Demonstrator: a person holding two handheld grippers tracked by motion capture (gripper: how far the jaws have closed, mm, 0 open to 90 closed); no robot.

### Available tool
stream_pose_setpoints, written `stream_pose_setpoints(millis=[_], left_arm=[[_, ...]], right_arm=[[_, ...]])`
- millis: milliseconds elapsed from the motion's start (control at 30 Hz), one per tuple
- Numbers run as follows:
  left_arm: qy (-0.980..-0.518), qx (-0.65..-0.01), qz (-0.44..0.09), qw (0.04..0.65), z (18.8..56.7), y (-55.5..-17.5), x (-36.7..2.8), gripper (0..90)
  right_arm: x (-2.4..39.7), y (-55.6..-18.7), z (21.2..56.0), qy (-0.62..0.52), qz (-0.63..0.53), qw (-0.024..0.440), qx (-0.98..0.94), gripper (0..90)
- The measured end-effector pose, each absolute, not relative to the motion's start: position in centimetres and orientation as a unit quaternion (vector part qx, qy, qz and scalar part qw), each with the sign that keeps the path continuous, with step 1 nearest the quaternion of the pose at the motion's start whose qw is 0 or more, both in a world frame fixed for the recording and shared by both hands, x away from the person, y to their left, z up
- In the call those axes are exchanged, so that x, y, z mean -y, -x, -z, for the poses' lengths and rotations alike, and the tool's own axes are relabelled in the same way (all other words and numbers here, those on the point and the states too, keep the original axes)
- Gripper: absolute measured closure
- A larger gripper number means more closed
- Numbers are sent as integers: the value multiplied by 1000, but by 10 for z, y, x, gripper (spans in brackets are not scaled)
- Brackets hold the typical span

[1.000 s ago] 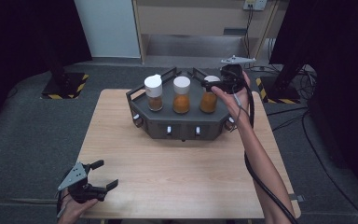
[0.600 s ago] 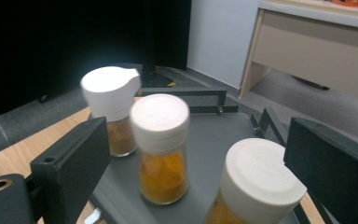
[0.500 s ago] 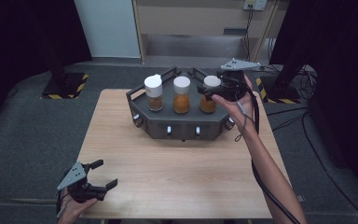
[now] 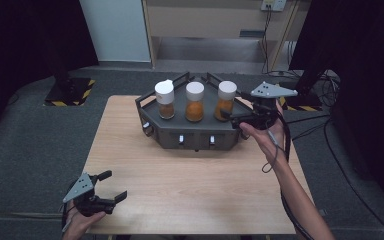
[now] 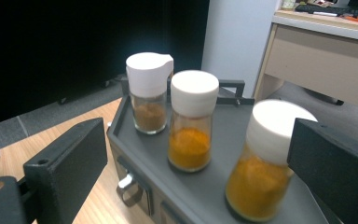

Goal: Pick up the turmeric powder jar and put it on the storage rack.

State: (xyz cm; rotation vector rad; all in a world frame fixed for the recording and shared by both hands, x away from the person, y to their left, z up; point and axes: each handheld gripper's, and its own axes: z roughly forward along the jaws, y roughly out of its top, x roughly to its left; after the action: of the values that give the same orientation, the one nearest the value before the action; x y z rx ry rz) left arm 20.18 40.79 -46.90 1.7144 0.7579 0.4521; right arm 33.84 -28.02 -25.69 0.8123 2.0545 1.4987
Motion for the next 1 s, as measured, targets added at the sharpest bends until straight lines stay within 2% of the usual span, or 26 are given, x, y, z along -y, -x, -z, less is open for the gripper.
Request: stream_pose_setpoints(millis=[500, 1000], left_arm=[[-726, -328, -188, 574, 470, -200, -411, 3], [-727, -328, -190, 573, 469, -200, -411, 3]], right_arm=[[310, -273, 297, -305, -540, 260, -740, 48], [330, -228, 342, -345, -513, 257, -743, 49]])
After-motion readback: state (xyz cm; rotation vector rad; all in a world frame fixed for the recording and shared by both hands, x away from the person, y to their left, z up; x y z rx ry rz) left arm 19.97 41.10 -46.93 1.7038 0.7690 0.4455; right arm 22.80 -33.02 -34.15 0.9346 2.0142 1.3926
